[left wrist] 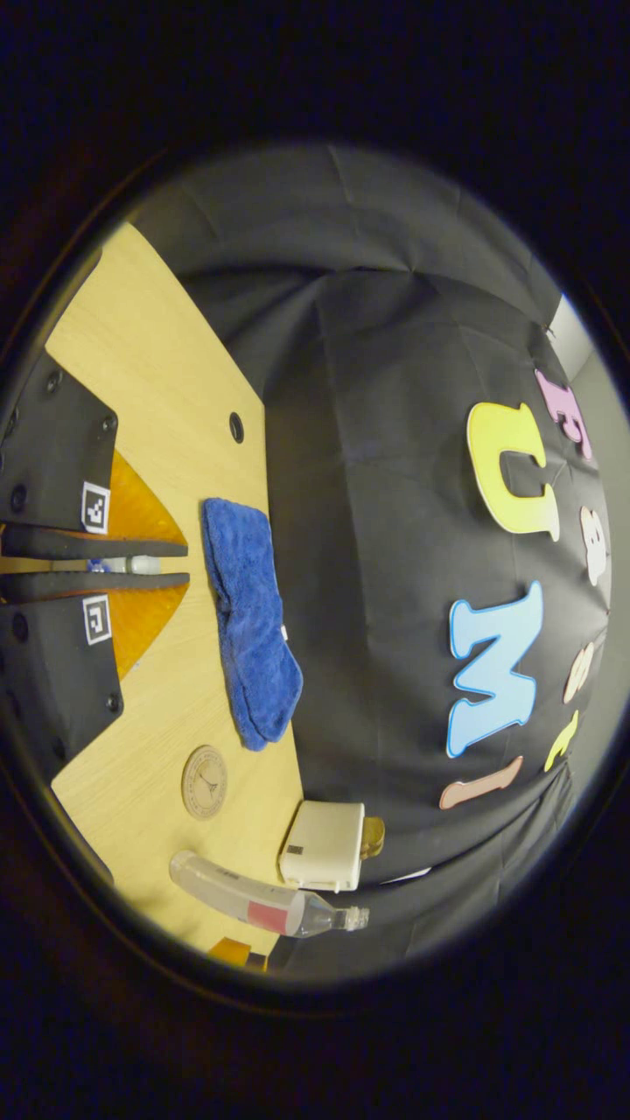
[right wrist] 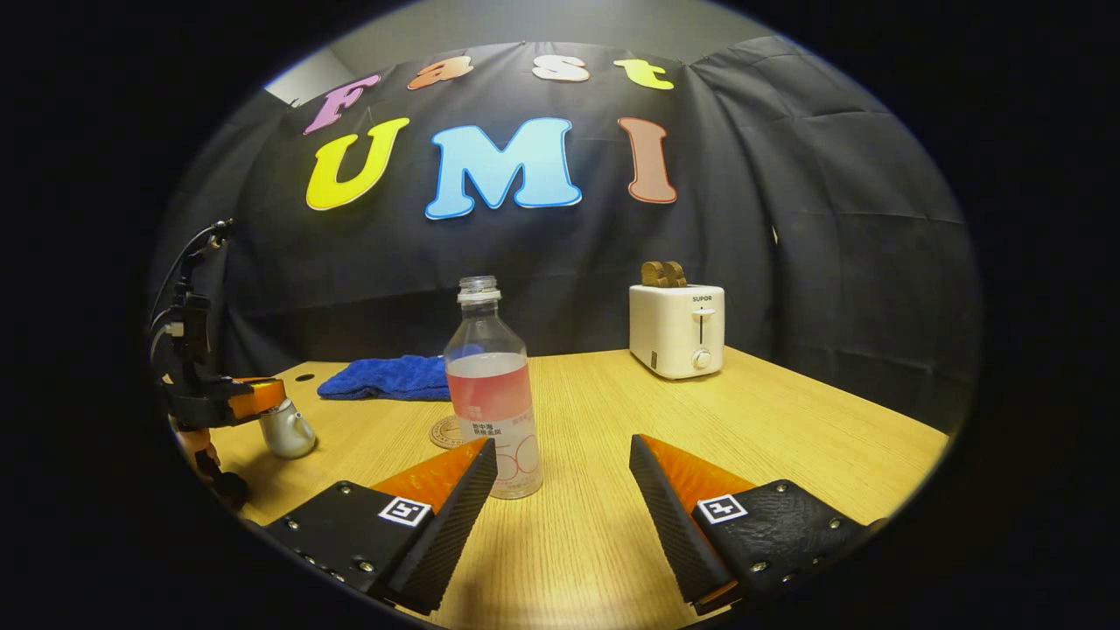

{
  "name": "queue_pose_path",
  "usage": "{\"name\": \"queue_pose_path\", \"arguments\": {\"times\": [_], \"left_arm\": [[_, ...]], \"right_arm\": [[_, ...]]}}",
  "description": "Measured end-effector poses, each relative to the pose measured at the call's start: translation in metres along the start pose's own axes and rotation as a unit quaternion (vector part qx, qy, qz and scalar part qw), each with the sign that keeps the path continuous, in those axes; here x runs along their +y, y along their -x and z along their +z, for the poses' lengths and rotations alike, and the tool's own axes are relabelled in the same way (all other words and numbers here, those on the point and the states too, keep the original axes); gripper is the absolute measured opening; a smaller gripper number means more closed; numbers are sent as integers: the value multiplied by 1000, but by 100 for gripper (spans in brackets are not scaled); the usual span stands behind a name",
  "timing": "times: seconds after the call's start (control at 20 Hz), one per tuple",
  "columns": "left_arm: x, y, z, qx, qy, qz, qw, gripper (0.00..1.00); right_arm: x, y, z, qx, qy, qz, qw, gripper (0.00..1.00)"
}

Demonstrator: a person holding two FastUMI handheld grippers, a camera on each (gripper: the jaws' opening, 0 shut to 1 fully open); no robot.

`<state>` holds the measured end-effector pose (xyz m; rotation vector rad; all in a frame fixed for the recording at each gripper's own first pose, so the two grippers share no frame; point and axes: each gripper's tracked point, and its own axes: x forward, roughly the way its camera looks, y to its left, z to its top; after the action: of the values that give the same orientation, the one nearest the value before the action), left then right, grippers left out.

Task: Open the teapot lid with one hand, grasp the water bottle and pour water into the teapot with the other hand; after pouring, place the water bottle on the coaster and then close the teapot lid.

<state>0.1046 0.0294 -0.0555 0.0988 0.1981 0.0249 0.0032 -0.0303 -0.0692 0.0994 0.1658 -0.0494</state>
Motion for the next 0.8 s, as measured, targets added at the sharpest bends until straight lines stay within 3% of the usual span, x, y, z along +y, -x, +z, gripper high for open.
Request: {"name": "queue_pose_path", "arguments": {"times": [0.15,0.25,0.5,0.8], "left_arm": [[-1,-1,0,0,-4,-3,1000,12],[-2,0,2,-2,-1,-11,1000,15],[6,10,30,-27,7,-15,999,14],[28,25,40,-34,11,-7,999,14]], "right_arm": [[4,-4,1,5,0,9,1000,95],[12,-7,5,10,3,22,1000,95],[31,-20,11,28,47,52,997,95],[36,-46,-1,77,48,68,994,95]]}}
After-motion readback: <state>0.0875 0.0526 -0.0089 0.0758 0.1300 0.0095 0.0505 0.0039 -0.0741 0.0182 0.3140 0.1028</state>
